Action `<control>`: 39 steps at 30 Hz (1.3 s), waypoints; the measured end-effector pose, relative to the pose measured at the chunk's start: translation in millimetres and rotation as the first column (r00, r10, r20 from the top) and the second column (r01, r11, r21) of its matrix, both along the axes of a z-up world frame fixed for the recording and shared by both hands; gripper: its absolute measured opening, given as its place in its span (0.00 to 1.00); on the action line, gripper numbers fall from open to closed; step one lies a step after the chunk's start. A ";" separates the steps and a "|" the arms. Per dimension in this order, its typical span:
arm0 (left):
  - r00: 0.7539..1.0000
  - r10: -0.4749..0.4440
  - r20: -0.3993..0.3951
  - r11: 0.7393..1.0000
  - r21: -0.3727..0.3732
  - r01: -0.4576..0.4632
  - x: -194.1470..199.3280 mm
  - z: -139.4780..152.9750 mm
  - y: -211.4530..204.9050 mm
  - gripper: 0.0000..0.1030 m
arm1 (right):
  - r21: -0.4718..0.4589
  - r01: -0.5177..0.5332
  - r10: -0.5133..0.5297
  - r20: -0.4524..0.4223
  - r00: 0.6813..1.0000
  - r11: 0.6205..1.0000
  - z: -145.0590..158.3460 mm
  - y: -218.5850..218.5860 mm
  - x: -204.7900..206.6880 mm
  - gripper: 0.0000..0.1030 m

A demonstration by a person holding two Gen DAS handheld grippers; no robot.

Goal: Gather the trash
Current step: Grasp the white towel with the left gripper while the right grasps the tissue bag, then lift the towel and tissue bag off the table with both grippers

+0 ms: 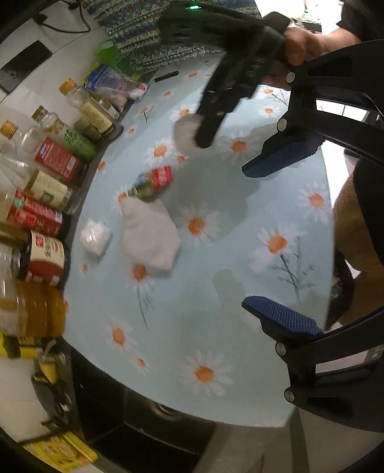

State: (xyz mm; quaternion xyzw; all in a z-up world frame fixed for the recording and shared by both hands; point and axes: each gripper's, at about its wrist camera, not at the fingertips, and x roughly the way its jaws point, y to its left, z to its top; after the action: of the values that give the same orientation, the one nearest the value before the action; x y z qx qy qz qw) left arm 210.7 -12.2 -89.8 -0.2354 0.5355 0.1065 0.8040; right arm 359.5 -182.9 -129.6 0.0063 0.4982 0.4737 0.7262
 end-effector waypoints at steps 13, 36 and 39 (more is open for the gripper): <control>1.000 -0.013 -0.016 0.997 0.074 0.014 67.0 -21.3 5.6 0.78 | 0.044 0.029 -0.028 -0.039 0.999 0.999 -12.3 -52.8 -12.2 0.52; 0.998 -0.016 -0.059 0.992 0.121 0.023 135.1 -56.3 22.5 0.85 | 0.028 0.036 -0.034 -0.070 0.997 0.999 -24.3 -69.5 -1.6 0.52; 0.998 -0.020 -0.053 0.990 0.140 0.027 138.9 -59.6 23.7 0.82 | 0.029 0.048 -0.046 -0.070 0.996 0.998 -24.2 -72.3 0.0 0.52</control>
State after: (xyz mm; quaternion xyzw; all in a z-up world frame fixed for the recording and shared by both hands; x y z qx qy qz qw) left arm 349.6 11.5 -149.4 -0.1689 0.5499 0.1406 0.8058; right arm 359.4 -255.1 -153.8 0.0455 0.5156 0.4636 0.7192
